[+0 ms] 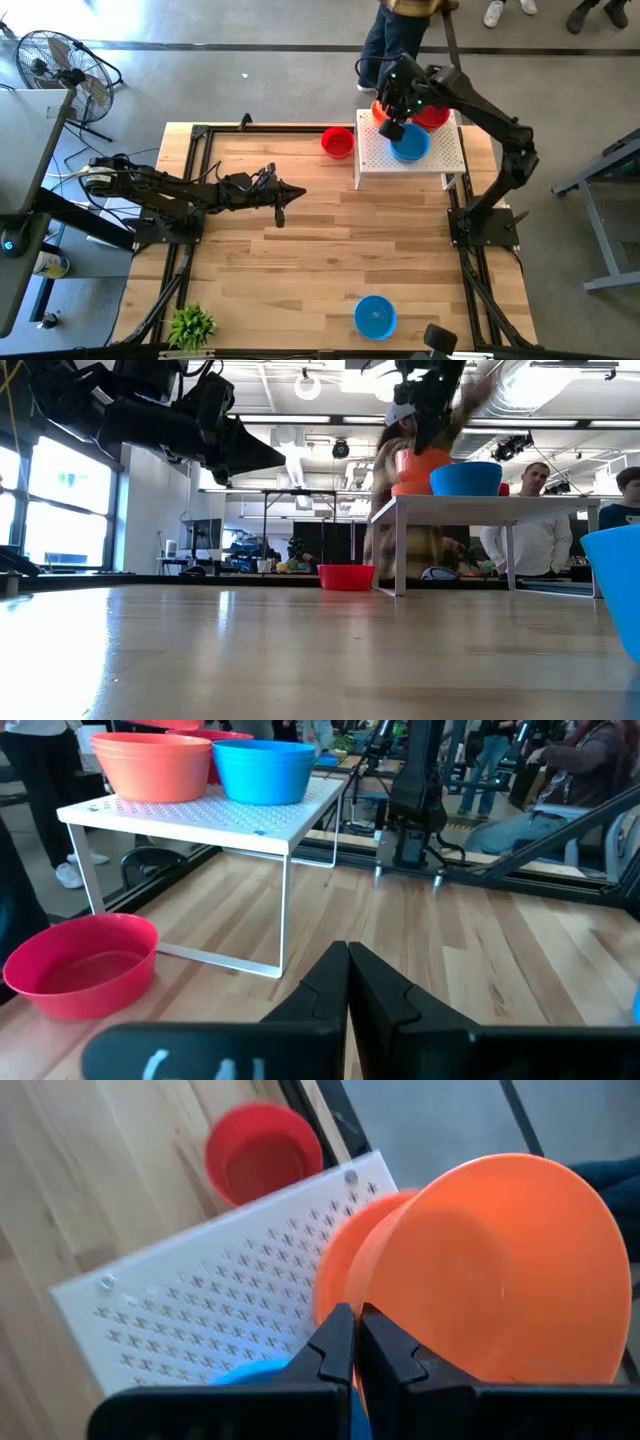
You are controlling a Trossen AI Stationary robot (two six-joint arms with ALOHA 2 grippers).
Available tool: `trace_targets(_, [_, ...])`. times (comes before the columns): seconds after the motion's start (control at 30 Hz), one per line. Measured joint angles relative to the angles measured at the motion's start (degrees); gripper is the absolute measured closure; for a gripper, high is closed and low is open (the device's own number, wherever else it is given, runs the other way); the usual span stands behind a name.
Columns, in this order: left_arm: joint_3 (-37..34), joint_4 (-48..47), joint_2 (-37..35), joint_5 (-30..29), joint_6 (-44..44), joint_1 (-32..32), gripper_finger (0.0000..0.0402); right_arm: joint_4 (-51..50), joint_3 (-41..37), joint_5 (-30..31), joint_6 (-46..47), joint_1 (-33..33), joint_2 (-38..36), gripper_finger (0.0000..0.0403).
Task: Pick & Place Mini bowls
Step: Stack the orange bowl on the stacked orange bowls on the shelf
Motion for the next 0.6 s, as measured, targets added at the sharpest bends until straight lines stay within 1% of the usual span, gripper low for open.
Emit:
trace_targets(0.27, [0.0, 0.0, 0.0, 0.0, 0.0, 0.0, 0.0399, -1.1, 0.0, -0.2, -2.4, -0.2, 2.8, 0.0402])
trace_targets(0.4, [0.0, -0.1, 0.0, 0.0, 0.0, 0.0, 0.0399, -2.5, 0.0, 0.7, -3.2, -0.2, 4.5, 0.0402])
trace_targets(0.6, [0.0, -0.1, 0.0, 0.0, 0.0, 0.0, 0.0399, -2.6, 0.0, 0.8, -3.3, -0.2, 4.8, 0.0402])
